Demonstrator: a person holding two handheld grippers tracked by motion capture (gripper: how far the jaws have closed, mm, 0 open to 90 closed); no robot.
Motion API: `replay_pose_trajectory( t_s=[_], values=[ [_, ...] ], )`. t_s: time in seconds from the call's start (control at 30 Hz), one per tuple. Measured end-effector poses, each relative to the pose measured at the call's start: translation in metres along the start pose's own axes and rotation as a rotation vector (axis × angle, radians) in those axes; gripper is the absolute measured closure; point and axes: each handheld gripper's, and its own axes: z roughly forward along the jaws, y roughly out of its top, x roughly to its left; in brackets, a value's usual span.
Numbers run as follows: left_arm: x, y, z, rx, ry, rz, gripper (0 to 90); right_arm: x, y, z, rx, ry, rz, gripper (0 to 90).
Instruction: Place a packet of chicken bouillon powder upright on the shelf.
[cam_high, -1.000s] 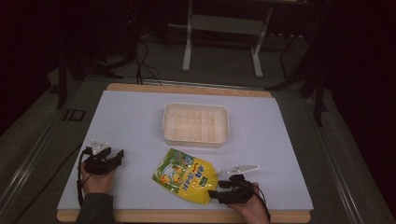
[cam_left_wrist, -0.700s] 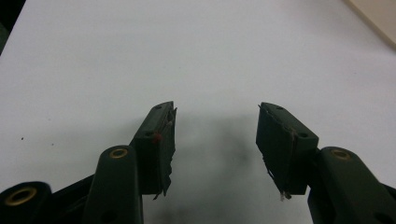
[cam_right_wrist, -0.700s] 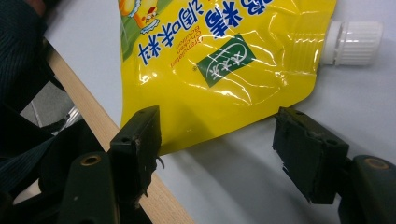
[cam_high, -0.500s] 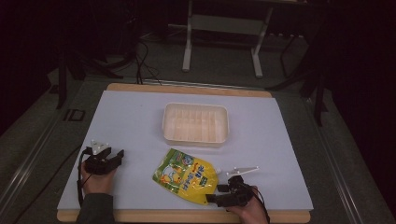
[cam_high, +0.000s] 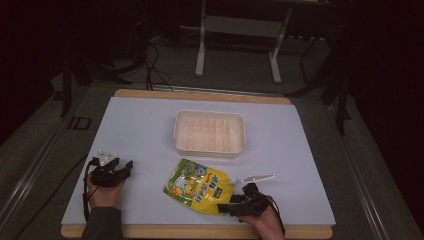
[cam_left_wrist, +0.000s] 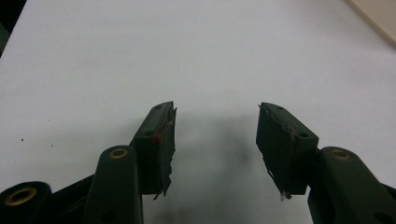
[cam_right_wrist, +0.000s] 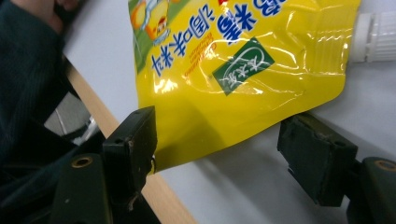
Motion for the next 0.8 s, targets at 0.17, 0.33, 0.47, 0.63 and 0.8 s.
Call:
replay_pose_trajectory(
  t_s=[0.17,0.33,0.47,0.63,0.8],
  values=[
    [0.0,0.0,0.0,0.001,0.001,0.002,46.5,-0.005,0.01,0.0,-0.033,0.035,0.029,31.6],
    [0.0,0.0,0.0,0.002,0.001,-0.001,46.5,-0.005,0.017,0.004,-0.032,0.049,0.02,36.7],
    [0.0,0.0,0.0,0.0,0.001,-0.001,46.4,-0.002,0.029,0.006,-0.031,0.069,0.01,47.6],
    [0.0,0.0,0.0,0.001,0.001,0.001,46.4,0.003,0.042,0.0,-0.043,0.13,0.006,59.7],
    [0.0,0.0,0.0,-0.001,0.002,0.0,46.4,0.011,0.054,-0.004,-0.046,0.16,-0.032,70.3]
  ],
)
